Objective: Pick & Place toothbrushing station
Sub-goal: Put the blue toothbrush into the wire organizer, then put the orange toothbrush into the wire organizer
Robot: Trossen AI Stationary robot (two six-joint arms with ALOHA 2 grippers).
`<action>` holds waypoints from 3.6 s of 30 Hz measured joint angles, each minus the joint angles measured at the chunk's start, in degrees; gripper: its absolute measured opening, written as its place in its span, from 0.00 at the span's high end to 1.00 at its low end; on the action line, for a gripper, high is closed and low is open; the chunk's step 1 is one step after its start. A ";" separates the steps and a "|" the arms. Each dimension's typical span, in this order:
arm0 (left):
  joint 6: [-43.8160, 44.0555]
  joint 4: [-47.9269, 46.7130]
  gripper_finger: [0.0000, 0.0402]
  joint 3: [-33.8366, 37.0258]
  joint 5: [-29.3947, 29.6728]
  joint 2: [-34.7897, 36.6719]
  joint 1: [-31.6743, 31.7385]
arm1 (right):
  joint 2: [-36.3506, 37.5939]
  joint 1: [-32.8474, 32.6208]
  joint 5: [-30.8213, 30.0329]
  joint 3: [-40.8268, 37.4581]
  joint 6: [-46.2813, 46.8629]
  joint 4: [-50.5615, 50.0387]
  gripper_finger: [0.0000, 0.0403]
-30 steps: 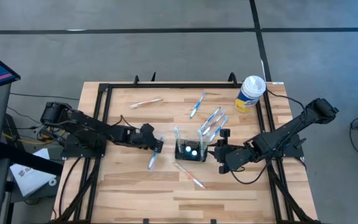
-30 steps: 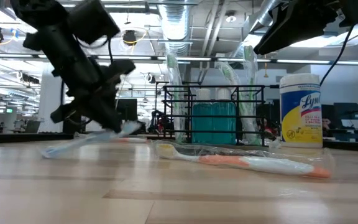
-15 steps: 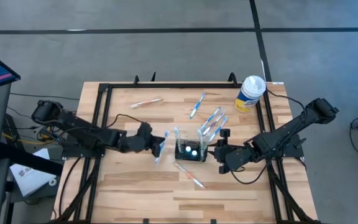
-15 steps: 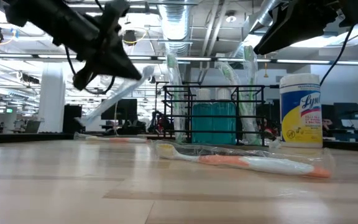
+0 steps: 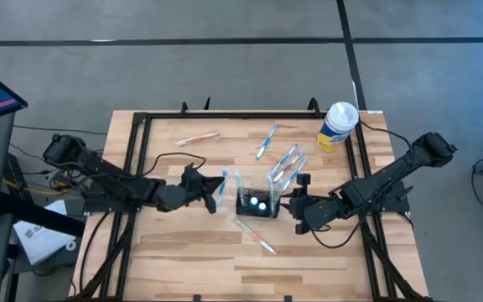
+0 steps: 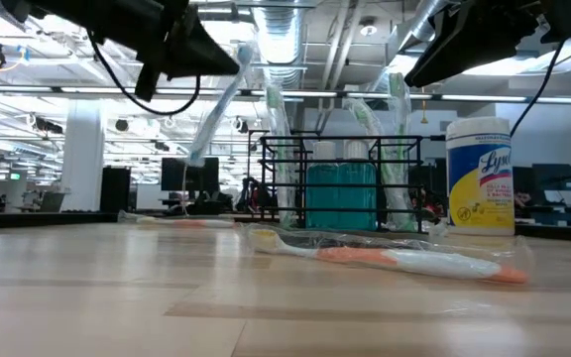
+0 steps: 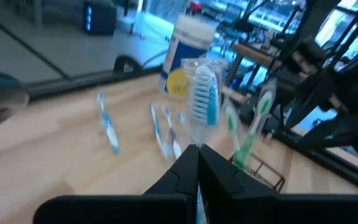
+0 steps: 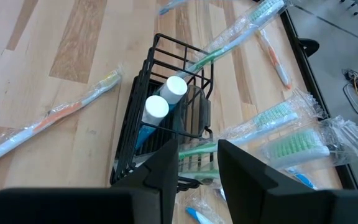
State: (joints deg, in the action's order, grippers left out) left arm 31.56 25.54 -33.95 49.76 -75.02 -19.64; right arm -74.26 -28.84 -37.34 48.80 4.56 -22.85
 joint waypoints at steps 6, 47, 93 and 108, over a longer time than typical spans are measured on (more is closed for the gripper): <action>-8.13 7.21 1.00 0.00 0.41 0.00 0.02 | 0.00 0.02 -0.01 0.00 -0.01 0.02 0.74; -31.33 52.25 1.00 -0.04 -12.96 -22.93 6.56 | 0.00 0.07 -0.13 0.00 -0.03 0.15 0.74; -31.15 51.85 0.78 -0.04 -14.45 -22.97 6.45 | 0.00 0.07 -0.07 0.00 -0.04 0.11 0.74; -31.28 51.83 0.78 -0.04 -14.43 -22.91 6.45 | 0.00 0.05 -0.03 0.00 -0.03 0.05 0.74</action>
State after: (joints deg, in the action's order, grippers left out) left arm 0.27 77.37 -34.00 35.32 -97.93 -13.19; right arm -74.26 -28.79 -37.37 48.80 4.54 -22.80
